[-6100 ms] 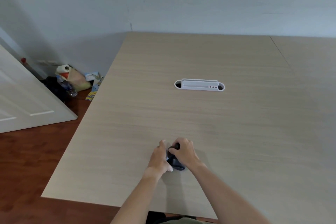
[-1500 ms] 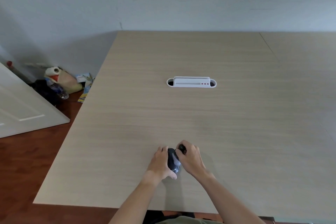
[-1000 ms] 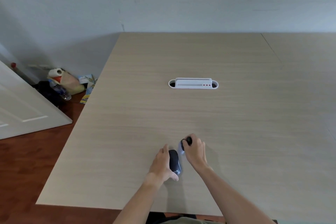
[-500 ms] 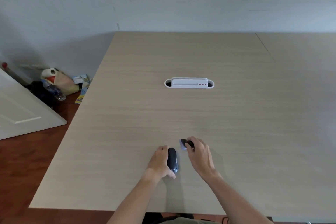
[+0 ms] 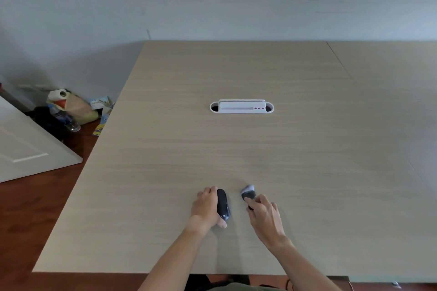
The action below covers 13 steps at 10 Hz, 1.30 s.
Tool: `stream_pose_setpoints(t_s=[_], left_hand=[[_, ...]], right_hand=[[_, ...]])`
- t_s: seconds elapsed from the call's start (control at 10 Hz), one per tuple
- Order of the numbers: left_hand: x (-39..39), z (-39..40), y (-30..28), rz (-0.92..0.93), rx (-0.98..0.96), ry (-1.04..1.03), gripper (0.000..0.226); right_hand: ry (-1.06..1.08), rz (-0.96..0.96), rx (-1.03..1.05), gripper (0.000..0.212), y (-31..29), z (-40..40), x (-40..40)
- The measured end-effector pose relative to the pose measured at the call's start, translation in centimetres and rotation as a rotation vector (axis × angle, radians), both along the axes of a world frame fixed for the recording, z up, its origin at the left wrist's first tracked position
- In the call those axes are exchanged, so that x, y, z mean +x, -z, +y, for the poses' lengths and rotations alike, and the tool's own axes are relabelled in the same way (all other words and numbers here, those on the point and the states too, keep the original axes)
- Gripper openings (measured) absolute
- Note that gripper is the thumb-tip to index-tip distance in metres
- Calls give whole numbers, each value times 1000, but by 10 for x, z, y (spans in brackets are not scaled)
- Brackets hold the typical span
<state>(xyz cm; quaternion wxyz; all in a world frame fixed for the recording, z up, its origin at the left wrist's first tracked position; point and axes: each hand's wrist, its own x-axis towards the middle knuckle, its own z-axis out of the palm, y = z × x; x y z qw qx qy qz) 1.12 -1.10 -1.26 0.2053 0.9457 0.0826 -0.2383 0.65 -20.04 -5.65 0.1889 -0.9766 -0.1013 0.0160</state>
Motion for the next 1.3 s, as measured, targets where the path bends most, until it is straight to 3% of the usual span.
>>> stream_pose_setpoints(t_s=[0.3,0.7,1.0,1.1,1.2,1.3], left_hand=[[0,-2,2,5,-28,19,105],[0,-2,3,1,-18,67,109],[-1,-3,3,-20,24,98,117],[-8,3,6,-1,-30,48,127],[-24,16,5,-164,-67,-8,95],[-36,27,12,-381,-61,-81,74]], right_hand=[[-81,47,-23,42,14,1,-17],[-76,22,-84,47,25,1,-18],[-52,63,-5,46,13,1,-23],[39,44,192,36,-18,-2,-23],[188,-18,426,39,-83,-20,-23],[289,-315,576,39,-166,-54,-16]])
